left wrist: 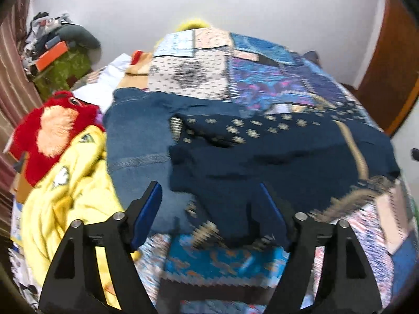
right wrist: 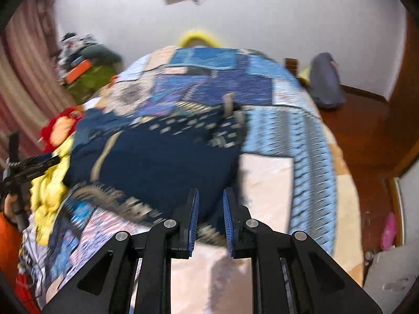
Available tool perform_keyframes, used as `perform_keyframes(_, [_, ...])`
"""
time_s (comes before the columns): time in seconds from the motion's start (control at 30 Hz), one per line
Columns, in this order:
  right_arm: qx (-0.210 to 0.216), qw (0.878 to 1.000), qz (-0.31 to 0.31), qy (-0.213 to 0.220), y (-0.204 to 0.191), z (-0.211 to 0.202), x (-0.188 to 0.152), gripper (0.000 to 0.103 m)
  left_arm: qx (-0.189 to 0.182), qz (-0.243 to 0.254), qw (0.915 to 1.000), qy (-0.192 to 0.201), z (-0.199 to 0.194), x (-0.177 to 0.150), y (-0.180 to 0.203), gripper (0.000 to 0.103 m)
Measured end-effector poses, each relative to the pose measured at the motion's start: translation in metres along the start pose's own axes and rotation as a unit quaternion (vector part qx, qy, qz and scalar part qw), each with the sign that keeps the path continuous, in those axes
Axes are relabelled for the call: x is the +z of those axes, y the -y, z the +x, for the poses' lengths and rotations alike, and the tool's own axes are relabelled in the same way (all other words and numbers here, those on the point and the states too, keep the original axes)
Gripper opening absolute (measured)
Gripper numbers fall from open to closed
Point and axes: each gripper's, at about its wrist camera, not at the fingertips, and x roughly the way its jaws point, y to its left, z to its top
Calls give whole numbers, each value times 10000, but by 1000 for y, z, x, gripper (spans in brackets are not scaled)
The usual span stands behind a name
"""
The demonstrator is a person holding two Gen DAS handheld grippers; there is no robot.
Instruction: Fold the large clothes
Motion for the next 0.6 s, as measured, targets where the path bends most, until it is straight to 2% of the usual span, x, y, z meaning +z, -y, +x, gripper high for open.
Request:
perform_keyframes(0.2, [426, 9976, -509, -209, -58, 15, -19, 14, -328, 433, 9983, -205, 12, -21, 50, 79])
perform_keyframes(0.33, [662, 9947, -662, -413, -88, 47, -19, 14, -154, 682, 9972, -267, 33, -24, 74, 79])
perform_keyframes(0.47, [897, 9911, -676, -721, -105, 85, -13, 14, 5, 840, 9964, 111, 44, -7, 77, 90])
perform_keyframes(0.53, [758, 9911, -735, -811, -111, 105, -5, 14, -31, 764, 9970, 144, 50, 11, 69, 90])
perform_keyframes(0.6, [816, 9897, -791, -874, -112, 118, 11, 14, 149, 848, 9961, 193, 58, 31, 61, 90])
